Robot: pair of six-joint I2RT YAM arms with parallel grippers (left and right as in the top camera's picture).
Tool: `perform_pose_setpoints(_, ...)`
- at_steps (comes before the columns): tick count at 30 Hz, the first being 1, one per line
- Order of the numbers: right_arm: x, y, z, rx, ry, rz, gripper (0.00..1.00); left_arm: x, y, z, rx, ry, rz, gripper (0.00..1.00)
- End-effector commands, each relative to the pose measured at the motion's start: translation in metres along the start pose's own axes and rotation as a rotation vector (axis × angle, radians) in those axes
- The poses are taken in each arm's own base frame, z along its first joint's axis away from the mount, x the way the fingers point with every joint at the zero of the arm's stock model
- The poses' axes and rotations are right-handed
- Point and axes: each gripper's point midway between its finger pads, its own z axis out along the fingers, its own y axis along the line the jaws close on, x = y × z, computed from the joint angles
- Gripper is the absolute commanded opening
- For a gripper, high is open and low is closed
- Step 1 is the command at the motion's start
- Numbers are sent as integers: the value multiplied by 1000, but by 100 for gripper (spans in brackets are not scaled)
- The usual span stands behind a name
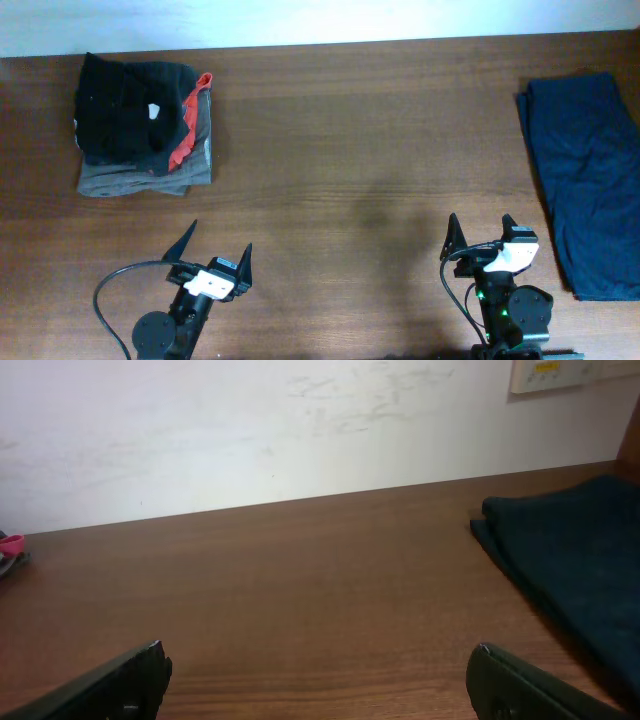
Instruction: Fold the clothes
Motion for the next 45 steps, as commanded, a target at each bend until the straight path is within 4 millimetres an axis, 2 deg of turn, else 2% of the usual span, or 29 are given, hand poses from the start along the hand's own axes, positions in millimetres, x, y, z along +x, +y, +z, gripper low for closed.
perform_pose_setpoints(1,3,-1,0,2,5,3,99,4,-3,1,7,9,6,99)
perform_pose_setpoints(25,3,0,0,-2,5,4,99,4,-3,1,7,9,6,99)
perform_pose_setpoints(31,3,16,-1,-100,12,4,99,4,-3,1,8,8,6,99)
perform_pose_setpoints(32,2,25,-2,-148,10,4,98,3,-4,1,17,3,5,99)
perform_pose_setpoints(34,-4,47,-6,-277,-3,61,99,-10,-13,0,75,-59,17,99)
perform_pose_setpoints(38,-23,70,-16,-420,-34,185,99,-34,-19,-3,120,-169,44,99)
perform_pose_setpoints(43,-54,76,-26,-436,-67,180,99,-66,-6,-10,114,-220,-132,99)
perform_pose_setpoints(45,-63,73,-27,-402,-41,115,99,-76,10,-11,60,-208,-197,99)
